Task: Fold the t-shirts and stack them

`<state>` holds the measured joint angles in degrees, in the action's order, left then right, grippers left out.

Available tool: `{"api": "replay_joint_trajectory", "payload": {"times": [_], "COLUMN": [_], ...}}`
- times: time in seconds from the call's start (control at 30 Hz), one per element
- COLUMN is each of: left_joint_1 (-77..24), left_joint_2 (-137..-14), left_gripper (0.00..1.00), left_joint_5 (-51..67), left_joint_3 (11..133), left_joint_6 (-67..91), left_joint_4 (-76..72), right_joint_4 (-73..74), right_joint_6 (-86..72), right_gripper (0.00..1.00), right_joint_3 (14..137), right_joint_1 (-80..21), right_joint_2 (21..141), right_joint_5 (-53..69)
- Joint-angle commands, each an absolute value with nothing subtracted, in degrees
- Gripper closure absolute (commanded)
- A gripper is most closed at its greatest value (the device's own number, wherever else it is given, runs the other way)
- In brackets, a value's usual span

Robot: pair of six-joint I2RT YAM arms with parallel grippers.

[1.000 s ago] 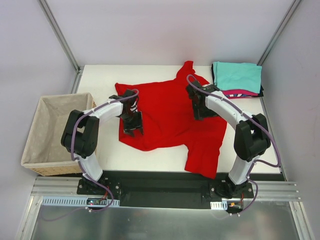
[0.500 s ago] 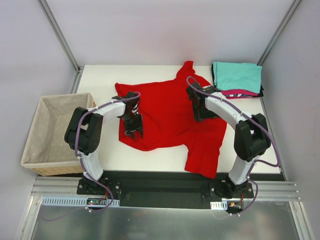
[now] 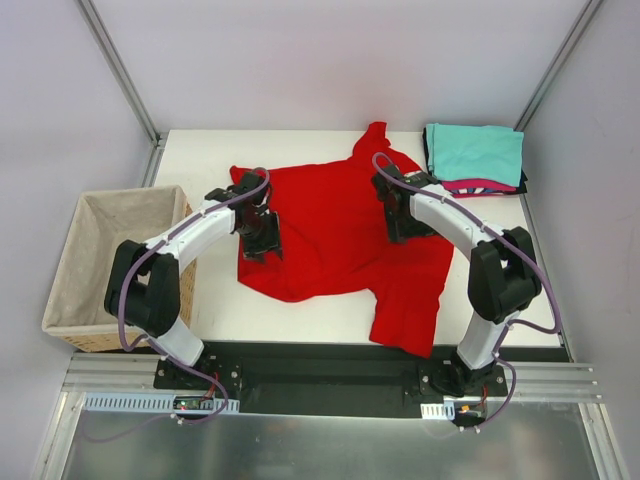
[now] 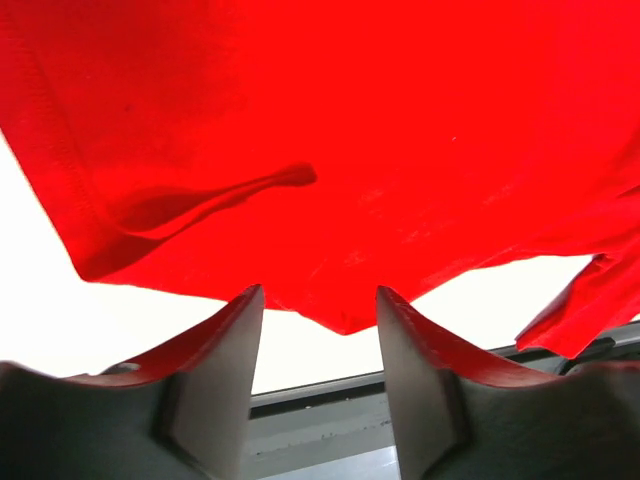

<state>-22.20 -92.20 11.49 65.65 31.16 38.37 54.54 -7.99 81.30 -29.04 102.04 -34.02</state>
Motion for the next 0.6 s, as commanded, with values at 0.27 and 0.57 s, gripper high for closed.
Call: {"api": "replay_joint_trajectory", "payload": {"times": [0.27,0.57], "left_joint_1": [-22.85,-22.85], "left_joint_2": [-94.57,-97.56], "left_gripper": [0.57,0.66], "left_joint_5": [4.48,4.22], "left_joint_3": [62.84,63.54], "left_joint_6": [32.52,32.61], "left_joint_4": [40.87,40.87], "right_joint_4": [54.14,54.05], "right_joint_6": [-8.88,-8.61], "right_gripper": [0.03,0.03], "right_joint_3": [80.42,80.51], "right_joint_1": [-29.79,-29.71], "right_joint_2": [100.19,100.28], "right_joint_5": [-34.72,-35.16]}}
